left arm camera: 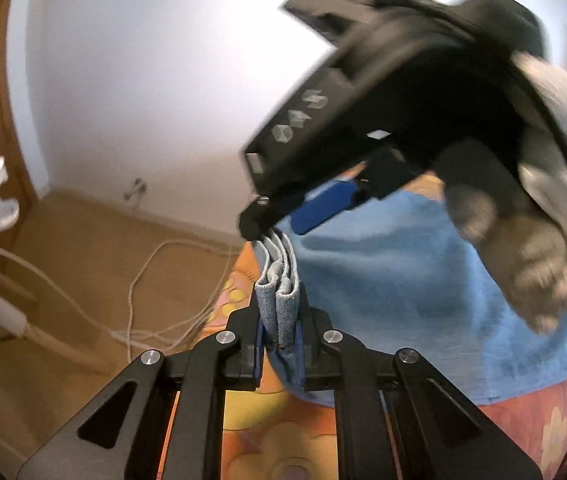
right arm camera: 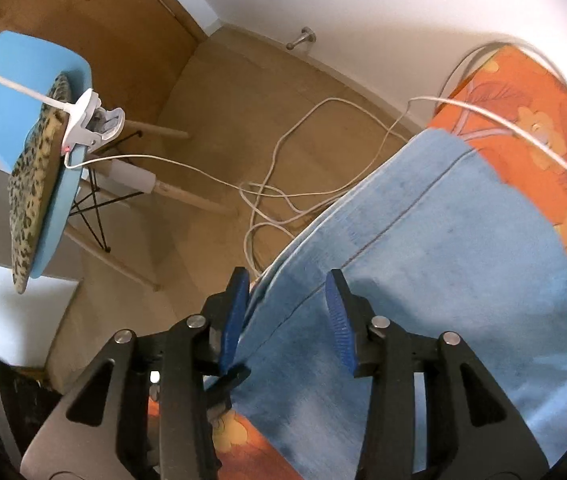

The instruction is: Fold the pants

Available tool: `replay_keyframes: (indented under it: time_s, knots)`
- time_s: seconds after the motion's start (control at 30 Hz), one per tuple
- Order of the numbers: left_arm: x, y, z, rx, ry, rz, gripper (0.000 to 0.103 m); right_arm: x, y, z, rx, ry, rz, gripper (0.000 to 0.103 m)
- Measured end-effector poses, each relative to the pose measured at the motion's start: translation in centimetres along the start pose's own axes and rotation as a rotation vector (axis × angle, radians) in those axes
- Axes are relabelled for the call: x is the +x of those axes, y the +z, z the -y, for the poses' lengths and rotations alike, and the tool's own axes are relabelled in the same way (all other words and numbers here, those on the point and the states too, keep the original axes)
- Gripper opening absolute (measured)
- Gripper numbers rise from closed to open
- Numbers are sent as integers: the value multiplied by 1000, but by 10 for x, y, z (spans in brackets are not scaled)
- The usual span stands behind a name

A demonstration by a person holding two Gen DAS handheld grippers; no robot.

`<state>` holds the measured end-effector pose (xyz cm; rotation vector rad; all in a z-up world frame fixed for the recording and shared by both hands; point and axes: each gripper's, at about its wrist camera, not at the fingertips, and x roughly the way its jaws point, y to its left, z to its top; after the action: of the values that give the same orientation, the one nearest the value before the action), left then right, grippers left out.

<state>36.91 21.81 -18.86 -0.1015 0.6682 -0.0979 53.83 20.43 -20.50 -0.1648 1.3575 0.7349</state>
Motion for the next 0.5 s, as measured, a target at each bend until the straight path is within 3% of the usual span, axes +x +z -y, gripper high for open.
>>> replay_keyframes:
  time_s: [0.1, 0.37, 0.43, 0.5]
  knots:
    - [-5, 1, 14, 45, -20, 22, 10, 0, 4, -1, 1, -5, -56, 42]
    - [-23, -6, 46, 145, -81, 58, 10, 15, 8, 15, 4, -215, -116, 41]
    - [-27, -10, 54, 163, -100, 56, 10, 9, 7, 24, 12, -237, -91, 29]
    - [-31, -10, 57, 163, -112, 56, 10, -4, 3, 34, 44, -193, -78, 16]
